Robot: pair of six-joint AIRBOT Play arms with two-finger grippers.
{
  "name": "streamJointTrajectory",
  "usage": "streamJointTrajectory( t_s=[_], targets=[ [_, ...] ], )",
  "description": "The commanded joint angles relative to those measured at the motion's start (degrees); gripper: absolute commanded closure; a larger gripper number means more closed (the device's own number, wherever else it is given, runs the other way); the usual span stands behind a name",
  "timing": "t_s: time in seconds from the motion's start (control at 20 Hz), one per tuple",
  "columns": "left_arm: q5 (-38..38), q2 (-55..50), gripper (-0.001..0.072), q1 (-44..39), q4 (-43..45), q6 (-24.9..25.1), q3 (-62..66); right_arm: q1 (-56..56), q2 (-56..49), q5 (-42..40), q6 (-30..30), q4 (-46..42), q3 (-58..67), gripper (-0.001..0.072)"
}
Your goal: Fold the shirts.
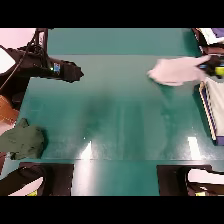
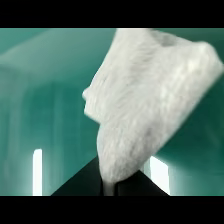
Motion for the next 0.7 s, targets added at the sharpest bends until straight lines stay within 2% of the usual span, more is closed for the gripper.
streamJointTrajectory(
  t_s=[0.0, 0.2, 0.4, 0.5, 0.65],
  targets=[
    [3.06, -0.02, 0.0681, -2.82, -0.15, -1.38, -0.02, -12.55, -0.20, -4.46, 0.00, -0.35, 0.07, 0.0700],
    [3.06, -0.02, 0.0681, -3.63, -0.28, -2.62, -0.02, -17.14, -3.52, -7.08, -1.07, 3.63, 0.81, 0.0700],
    [3.02, -0.02, 0.0681, -3.63, -0.28, -2.86, -0.02, -16.94, -6.47, -5.64, -1.44, 5.68, 10.56, 0.0700],
    [3.02, -0.02, 0.0681, -3.63, -0.31, -2.84, -0.02, -17.16, -6.40, -4.07, -1.42, 5.60, 16.39, 0.0700],
    [3.04, -0.02, 0.0681, -3.63, -0.28, -2.82, -0.02, -18.99, -6.40, 2.78, -1.42, 5.46, 24.09, 0.0700]
  ],
)
